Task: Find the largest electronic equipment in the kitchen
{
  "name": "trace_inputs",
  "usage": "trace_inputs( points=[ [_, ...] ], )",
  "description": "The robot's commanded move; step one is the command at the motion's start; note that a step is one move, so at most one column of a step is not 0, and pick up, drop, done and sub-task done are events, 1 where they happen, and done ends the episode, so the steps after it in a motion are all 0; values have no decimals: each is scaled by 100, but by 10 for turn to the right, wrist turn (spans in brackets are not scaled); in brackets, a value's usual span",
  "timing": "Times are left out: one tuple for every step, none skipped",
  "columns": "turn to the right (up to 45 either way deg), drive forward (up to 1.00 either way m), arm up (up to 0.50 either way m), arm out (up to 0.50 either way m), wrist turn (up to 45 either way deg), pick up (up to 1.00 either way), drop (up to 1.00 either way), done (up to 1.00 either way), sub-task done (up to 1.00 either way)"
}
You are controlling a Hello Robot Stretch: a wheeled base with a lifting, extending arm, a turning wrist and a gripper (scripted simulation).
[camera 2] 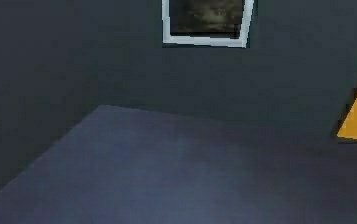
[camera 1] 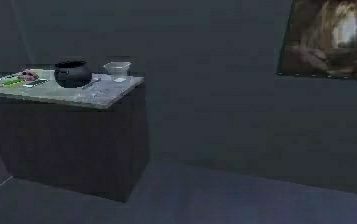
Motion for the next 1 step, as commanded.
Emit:
trace_inputs(
  points=[
    [-420, 0, 0, 0, 0, 0, 0, 0, 0]
  ],
)
